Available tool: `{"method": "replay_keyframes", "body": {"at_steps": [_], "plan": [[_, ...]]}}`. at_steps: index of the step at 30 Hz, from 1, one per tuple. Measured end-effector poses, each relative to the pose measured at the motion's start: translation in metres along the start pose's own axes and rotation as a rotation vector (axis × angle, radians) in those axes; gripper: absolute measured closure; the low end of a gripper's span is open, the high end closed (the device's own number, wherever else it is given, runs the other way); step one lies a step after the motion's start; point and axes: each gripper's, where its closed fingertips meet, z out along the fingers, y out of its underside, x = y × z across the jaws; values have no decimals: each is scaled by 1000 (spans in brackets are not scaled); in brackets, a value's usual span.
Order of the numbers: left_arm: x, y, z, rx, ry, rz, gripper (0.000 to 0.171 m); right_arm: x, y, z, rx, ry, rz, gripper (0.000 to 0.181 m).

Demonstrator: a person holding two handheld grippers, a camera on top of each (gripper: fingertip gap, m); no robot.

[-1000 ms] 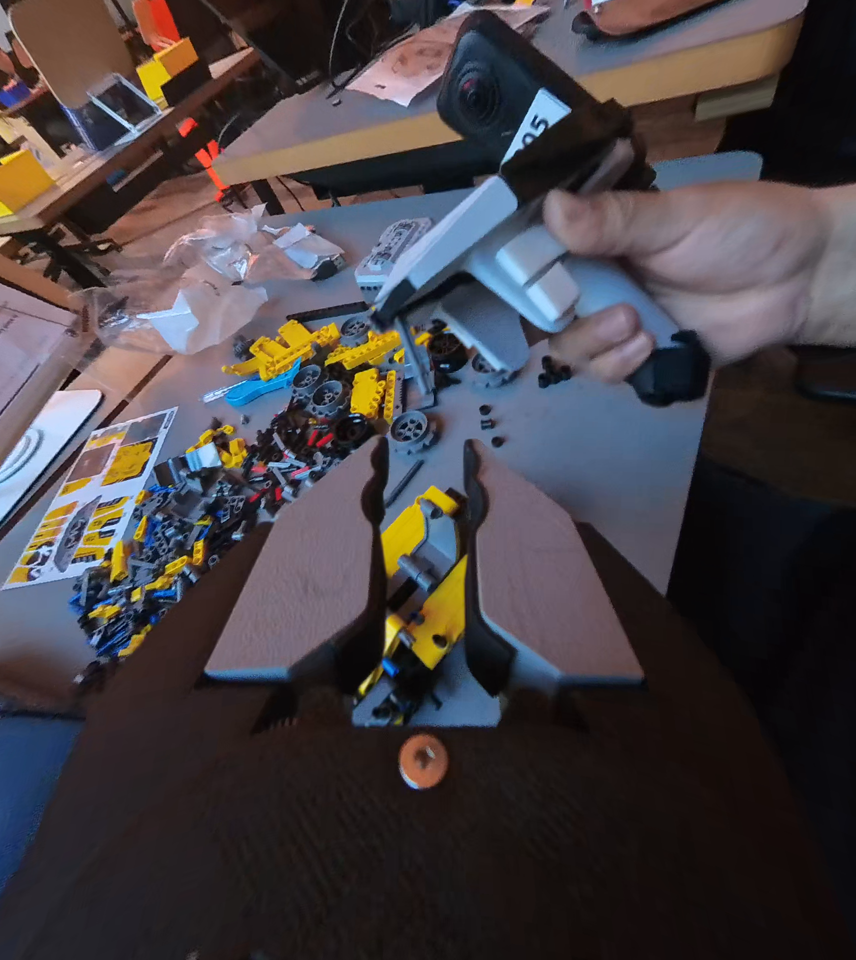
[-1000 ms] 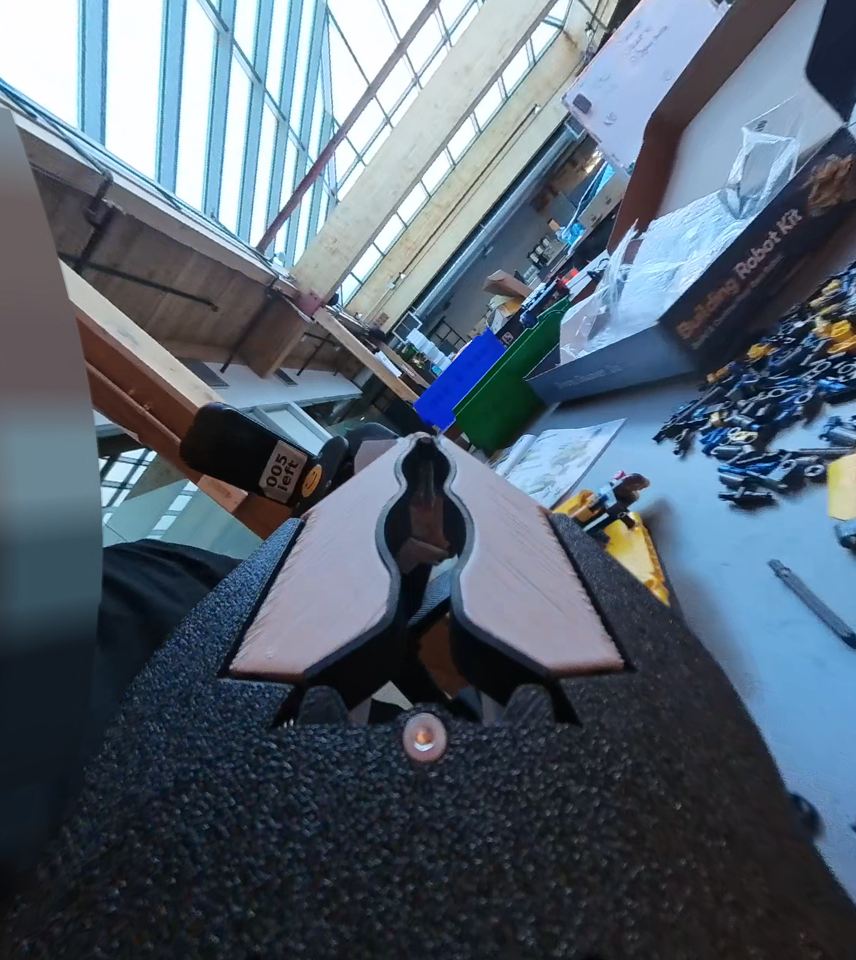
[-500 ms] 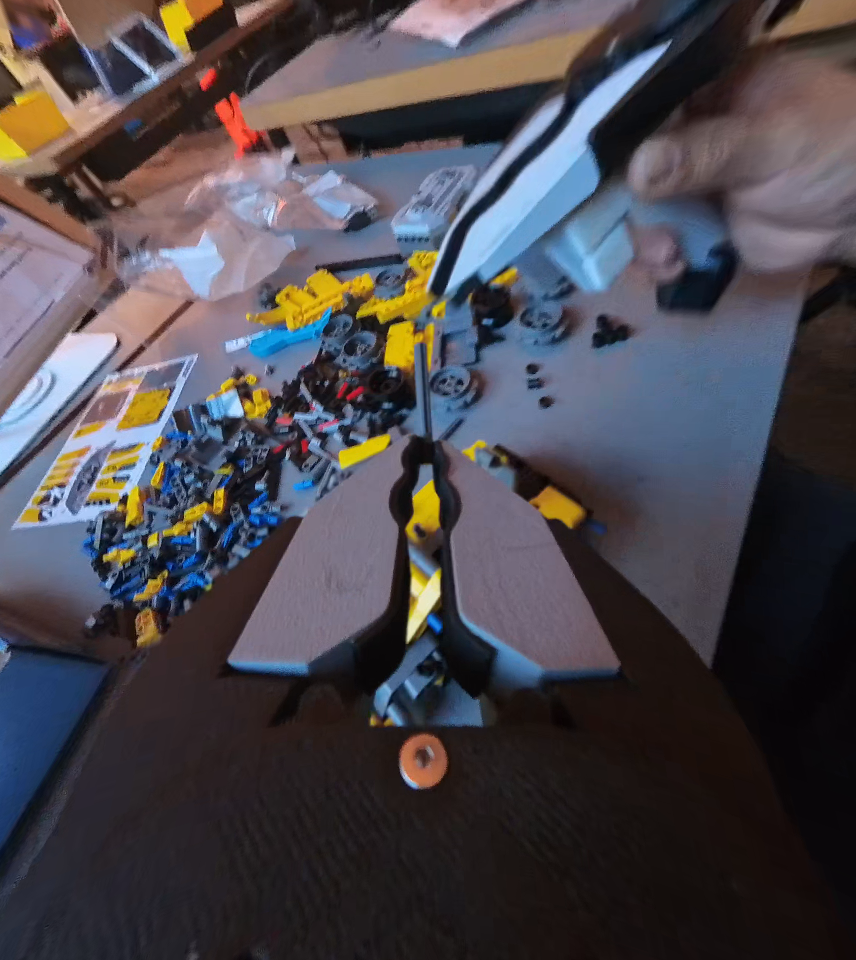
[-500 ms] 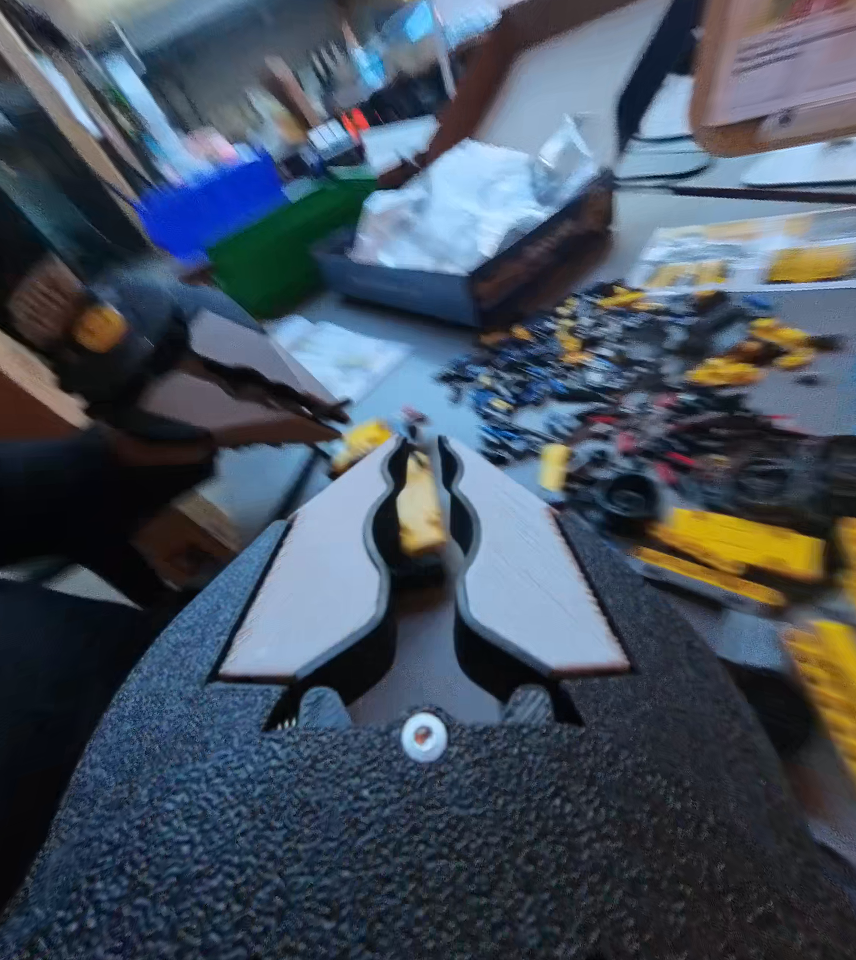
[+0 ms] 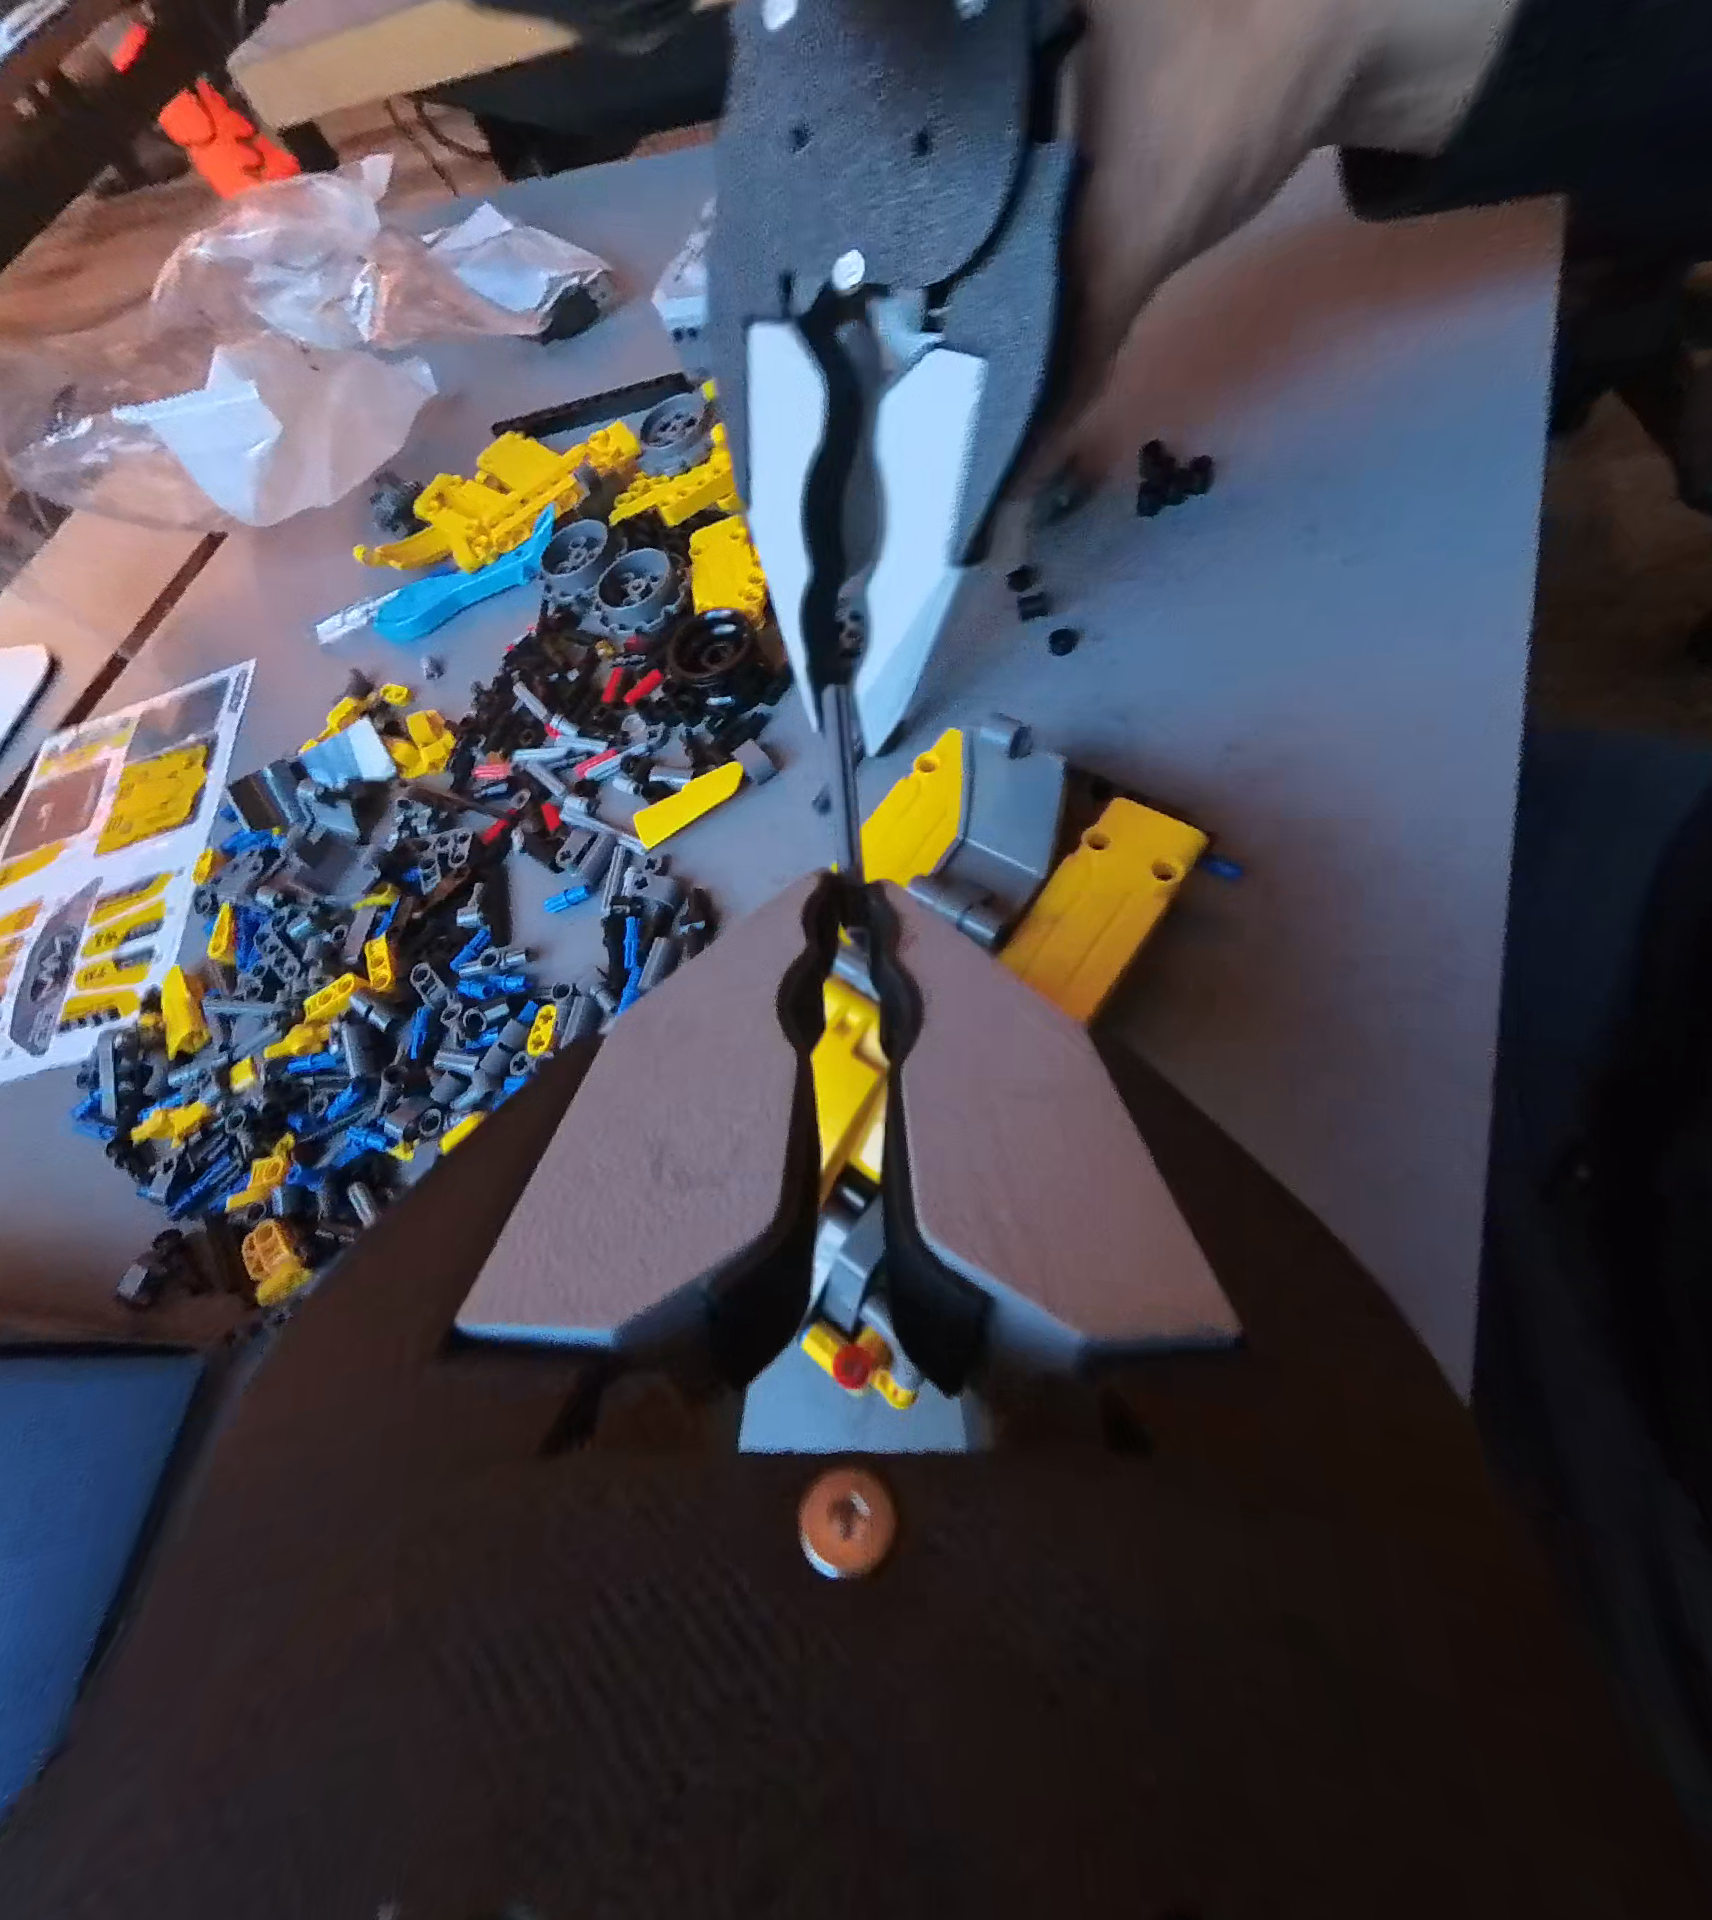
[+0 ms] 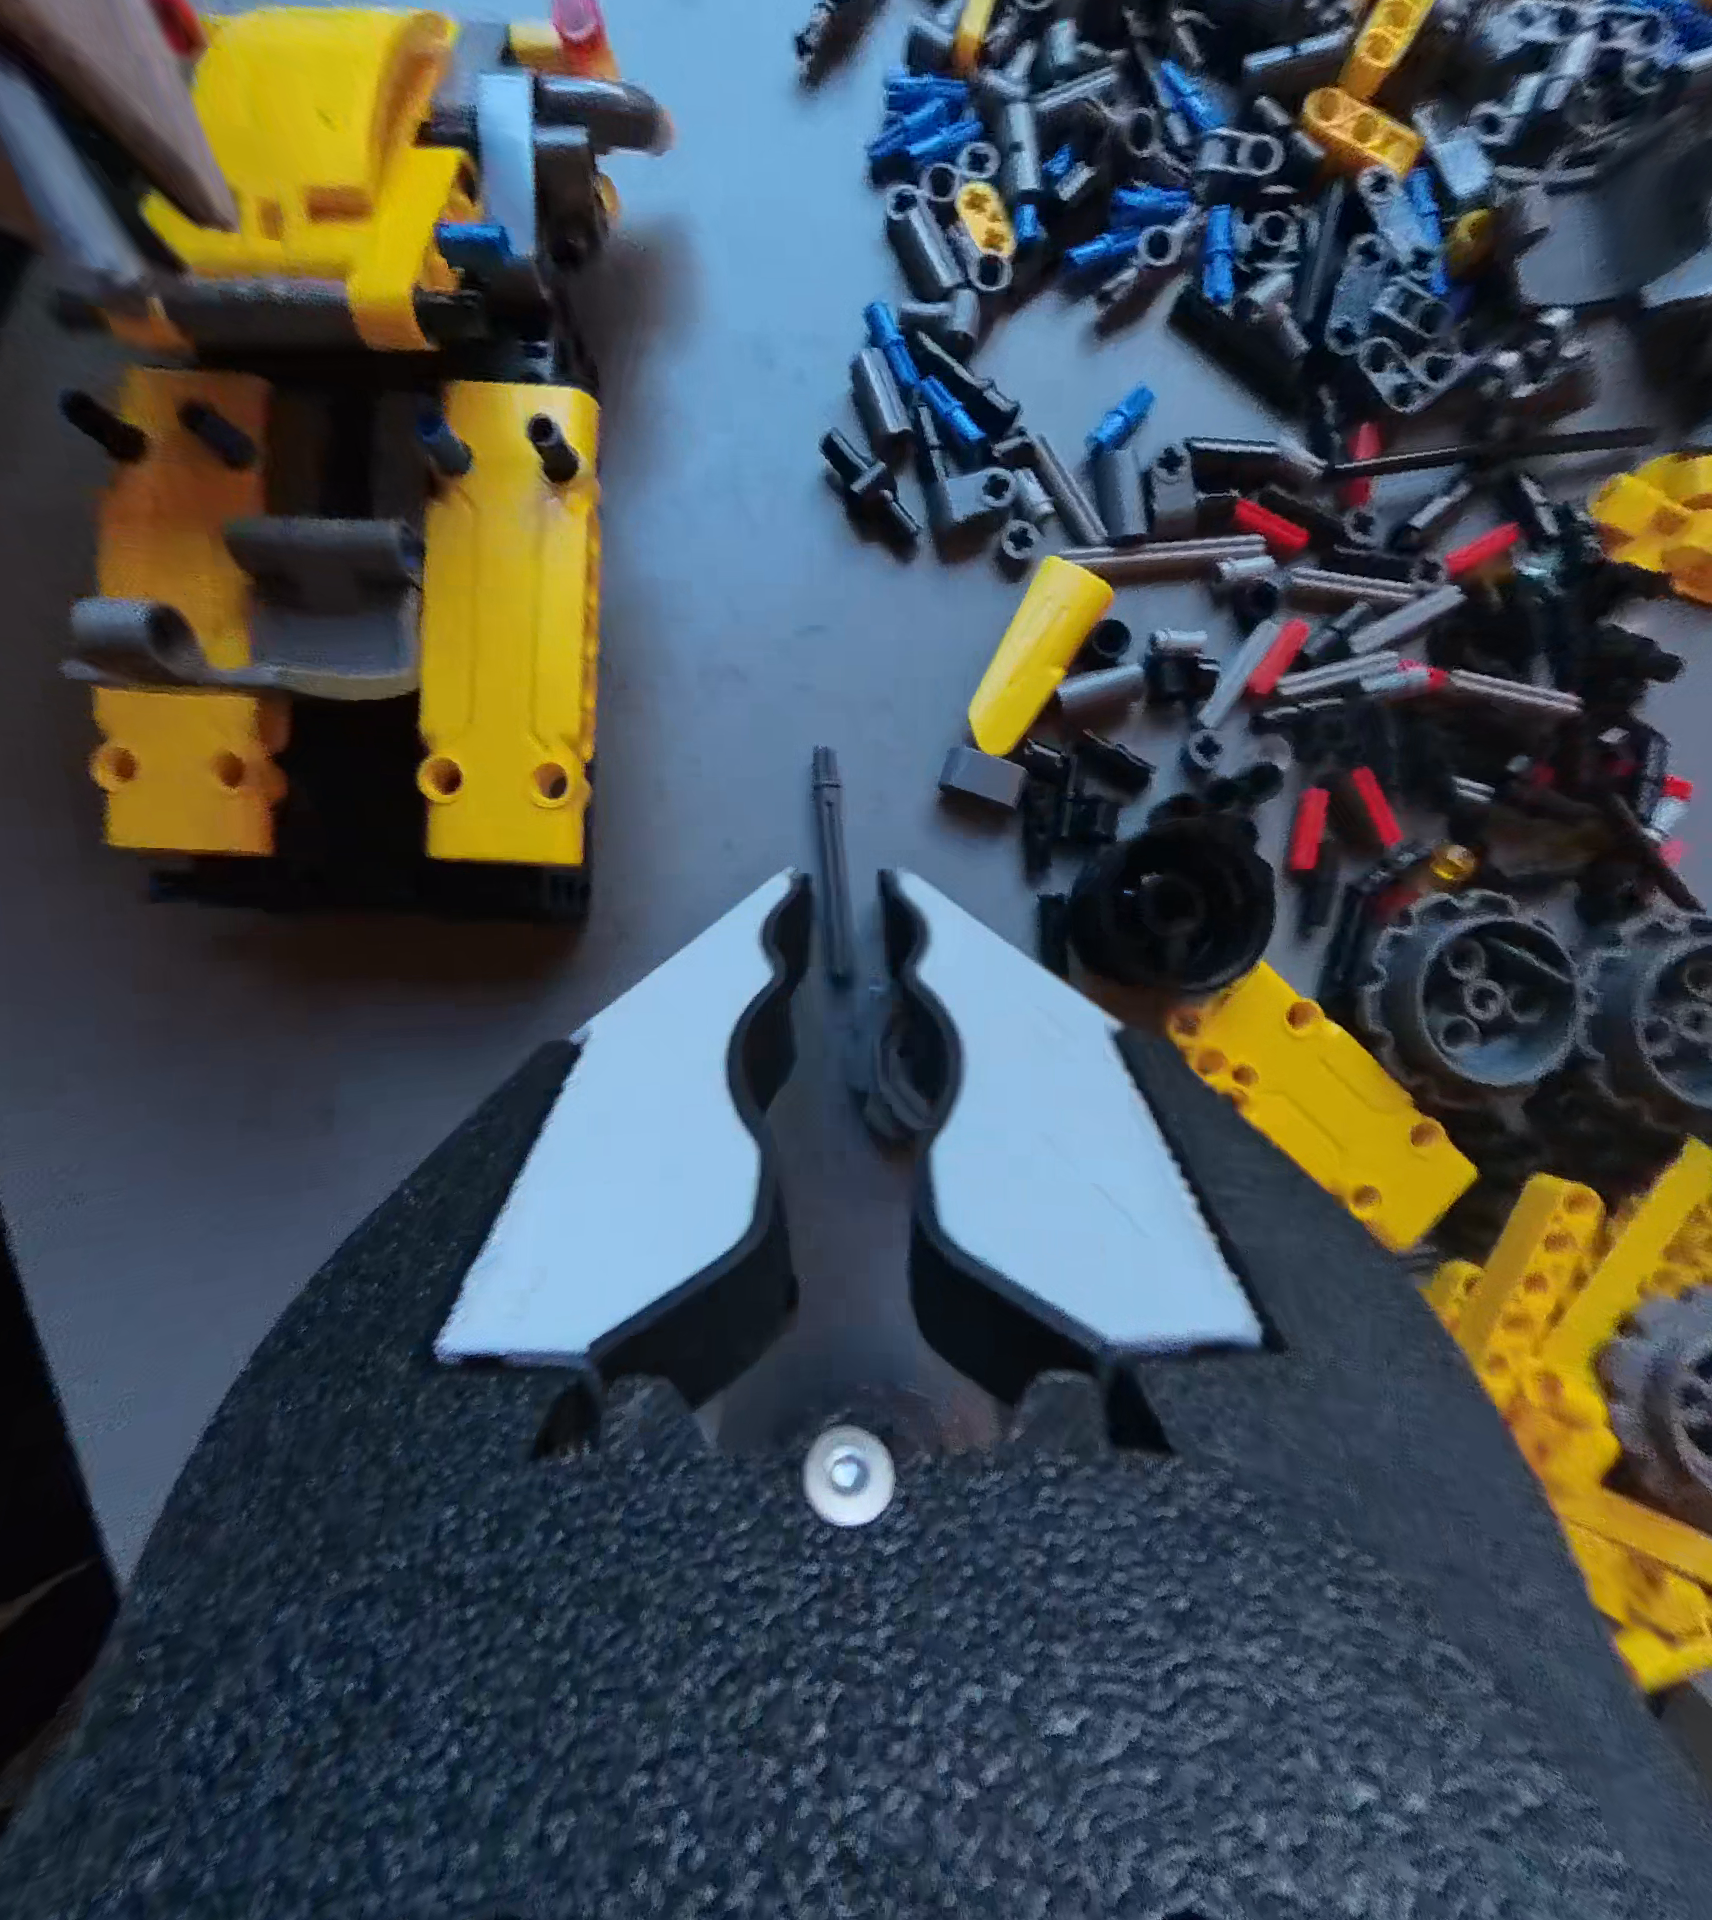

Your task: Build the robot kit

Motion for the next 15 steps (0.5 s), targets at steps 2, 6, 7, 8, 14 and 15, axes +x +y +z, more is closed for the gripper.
{"method": "replay_keyframes", "body": {"at_steps": [2, 6, 7, 8, 14, 15], "plan": [[15, -7, -3, 23, 49, 72, 171, -7, 1, 1, -17, -62, 0, 178], [54, -11, -5, -2, 111, 274, 170, -21, 9, -18, -11, -80, 5, 178], [65, -11, -3, -6, 126, 303, 171, -30, 13, -29, 9, -85, 9, 178], [80, -12, 1, -8, 158, 322, 171, -41, 20, -41, 19, -89, 7, 178], [132, -8, 52, -163, 229, 410, 170, -99, 76, -54, -38, -146, -53, 178], [137, -4, 60, -213, 247, 398, 170, -99, 81, -52, -45, -140, -47, 178]]}}
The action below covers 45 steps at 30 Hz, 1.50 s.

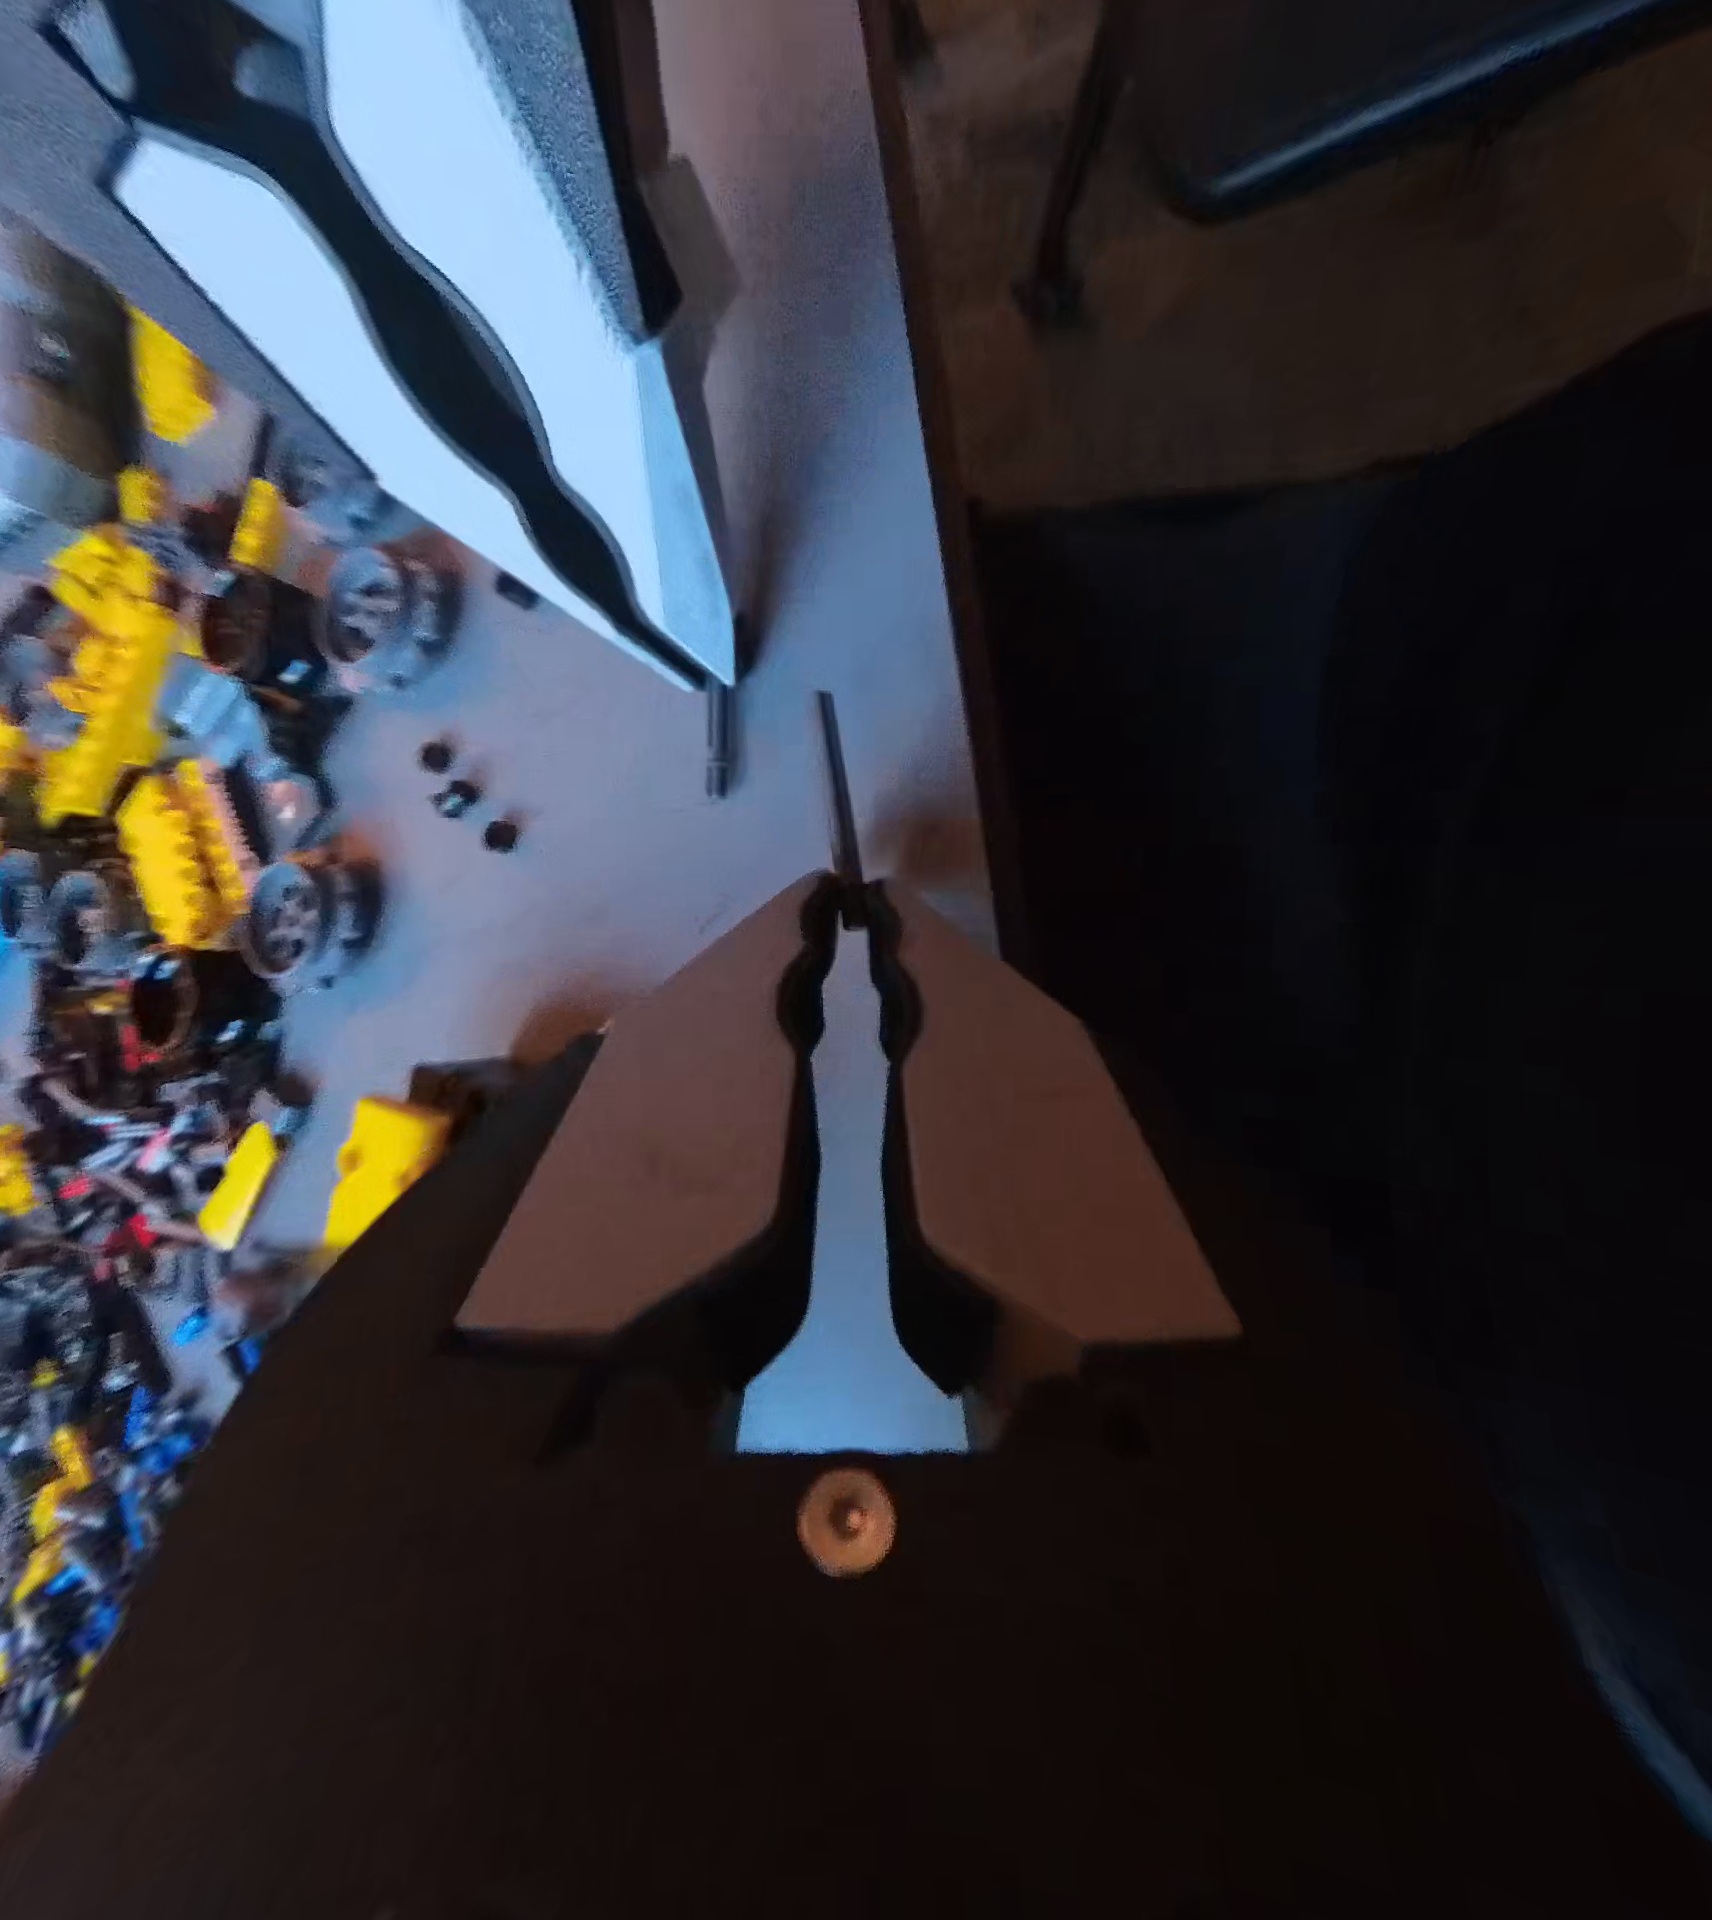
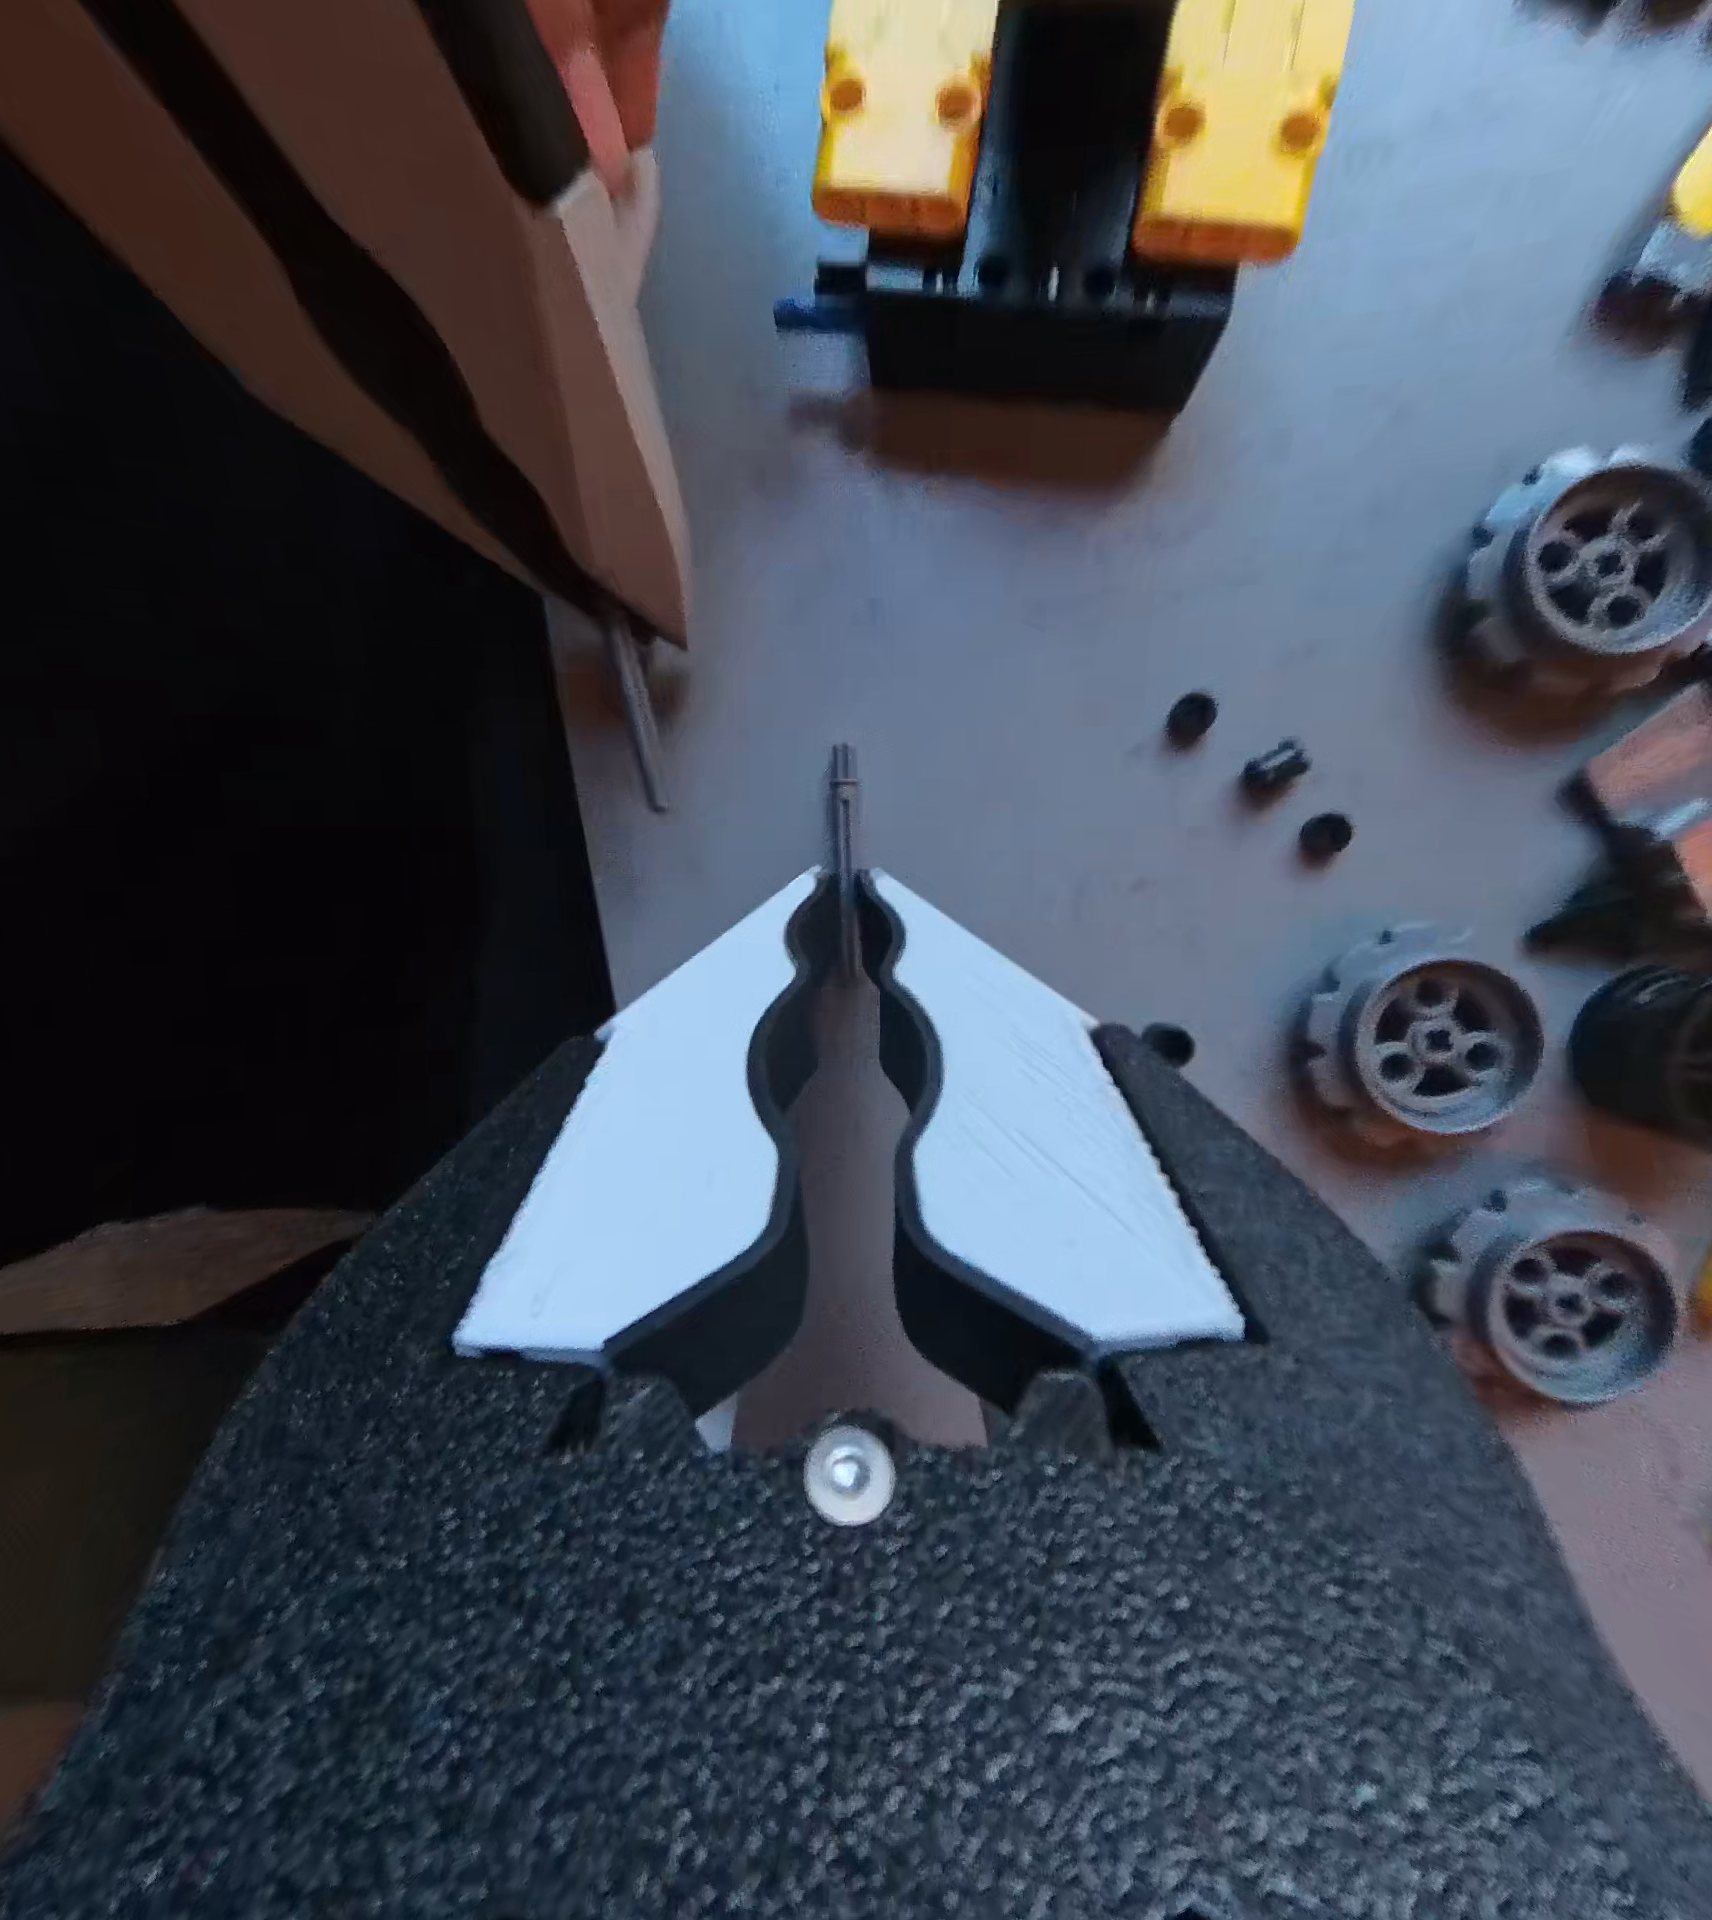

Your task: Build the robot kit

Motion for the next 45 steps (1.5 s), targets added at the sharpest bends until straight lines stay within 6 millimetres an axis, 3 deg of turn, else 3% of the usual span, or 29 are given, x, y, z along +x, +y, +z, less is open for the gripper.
{"method": "replay_keyframes", "body": {"at_steps": [5, 10, 13, 15, 17, 21, 25, 29, 34, 38, 40, 43, 45], "plan": [[-4, -15, 17, -9, 21, -6, 170, -1, -5, -5, 61, 8, -36, 170], [-12, -15, 22, -25, 44, -29, 170, -7, 2, -24, 167, 3, -24, 169], [-16, -14, 21, -28, 35, -27, 162, -7, 15, -30, 176, 59, -7, 168], [-16, -13, 18, -18, 41, -53, 152, -15, 11, -34, 238, 77, -4, 168], [-17, -12, 12, 4, 32, -97, 149, -22, 9, -31, 272, 111, -13, 169], [-15, 0, -3, 13, 14, -164, 151, -11, 22, -22, 255, 228, 14, 174], [-7, 11, -4, -16, 26, -239, 153, -5, 17, -22, 308, 214, 74, 170], [1, 1, 2, 24, 46, -331, 160, 2, 18, -15, 235, 229, 38, 167], [-2, -4, 7, 44, 55, -382, 159, 8, 5, -18, 316, 112, 38, 150], [0, -2, 4, 61, 69, -399, 159, 15, -3, -1, 247, 77, 0, 143], [1, 0, 2, 62, 67, -402, 159, 13, -6, 1, 243, 48, -9, 148], [4, 1, 0, 70, 73, -410, 160, 1, -7, 3, 250, 14, -38, 175], [5, 2, -1, 83, 78, -415, 160, 0, -8, 3, 251, 58, -53, 175]]}}
